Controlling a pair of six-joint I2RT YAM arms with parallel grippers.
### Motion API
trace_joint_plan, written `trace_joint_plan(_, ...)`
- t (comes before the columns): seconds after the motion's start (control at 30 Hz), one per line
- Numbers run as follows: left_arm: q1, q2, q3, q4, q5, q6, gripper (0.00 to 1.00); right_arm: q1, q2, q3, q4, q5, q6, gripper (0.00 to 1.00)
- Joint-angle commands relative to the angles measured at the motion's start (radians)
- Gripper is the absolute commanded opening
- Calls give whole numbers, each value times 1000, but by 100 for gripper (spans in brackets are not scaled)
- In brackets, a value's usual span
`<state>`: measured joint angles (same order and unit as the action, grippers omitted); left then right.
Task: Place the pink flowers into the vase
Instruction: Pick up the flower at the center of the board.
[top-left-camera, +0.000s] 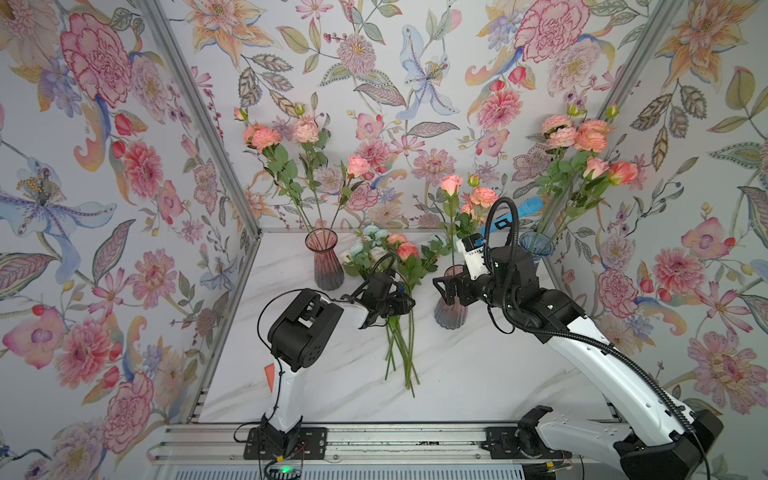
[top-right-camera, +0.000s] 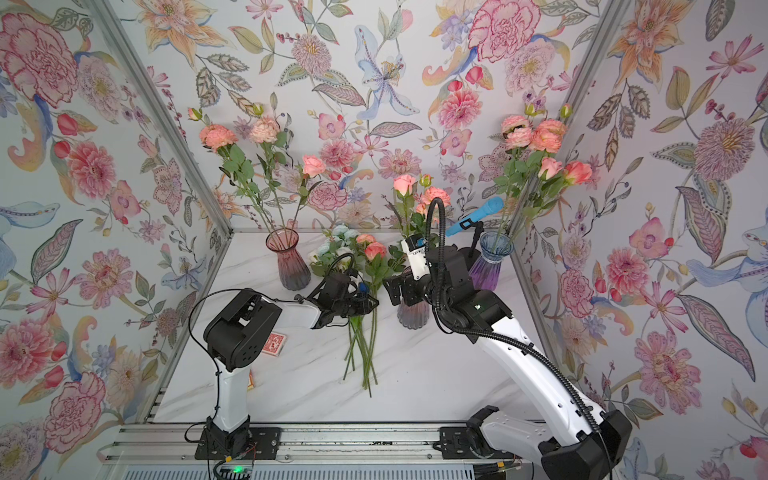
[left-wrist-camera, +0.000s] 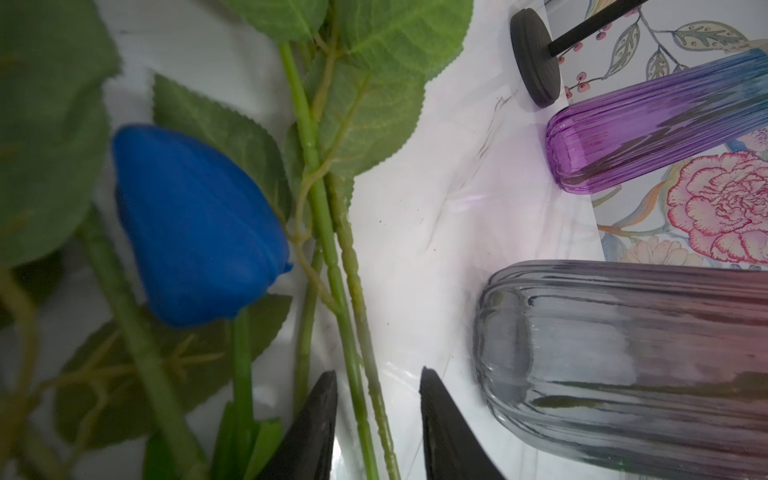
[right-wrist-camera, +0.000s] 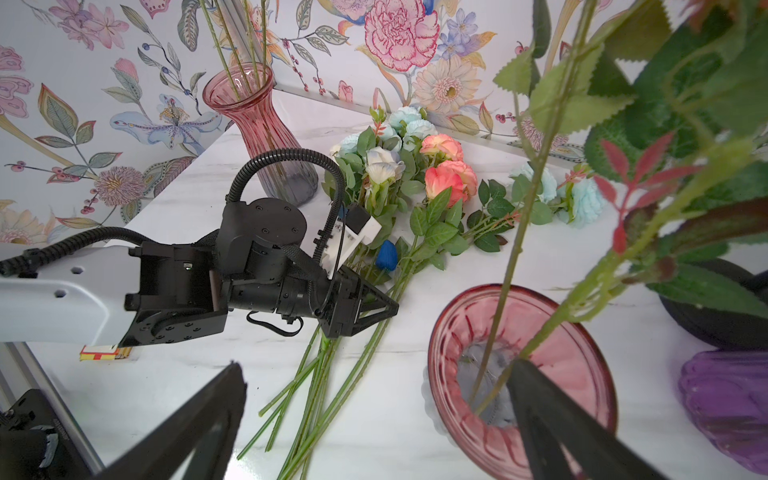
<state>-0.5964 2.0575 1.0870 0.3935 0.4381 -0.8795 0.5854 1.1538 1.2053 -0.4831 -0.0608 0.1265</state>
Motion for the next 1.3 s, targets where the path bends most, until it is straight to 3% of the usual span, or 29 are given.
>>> trace_joint_plan(0.0,23,44,21,-14,-34,4,36,-7,-9,-12,7,15,-17,99)
trace_joint_plan(0.3,23,83,25,51,7,-31,34,-12,-11,-18,6,20,-20,99)
trace_joint_plan(0.73,24,84,4,108,13,-45,16,-17,-11,-27,12,16,-16,99)
trace_joint_plan(1.07,33,83,-12,141,19,-53,10,-16,-20,-34,13,17,-12,99)
trace_joint_plan(1.27,50,55,-11,140,22,-41,0,-16,-9,-30,15,11,-11,99)
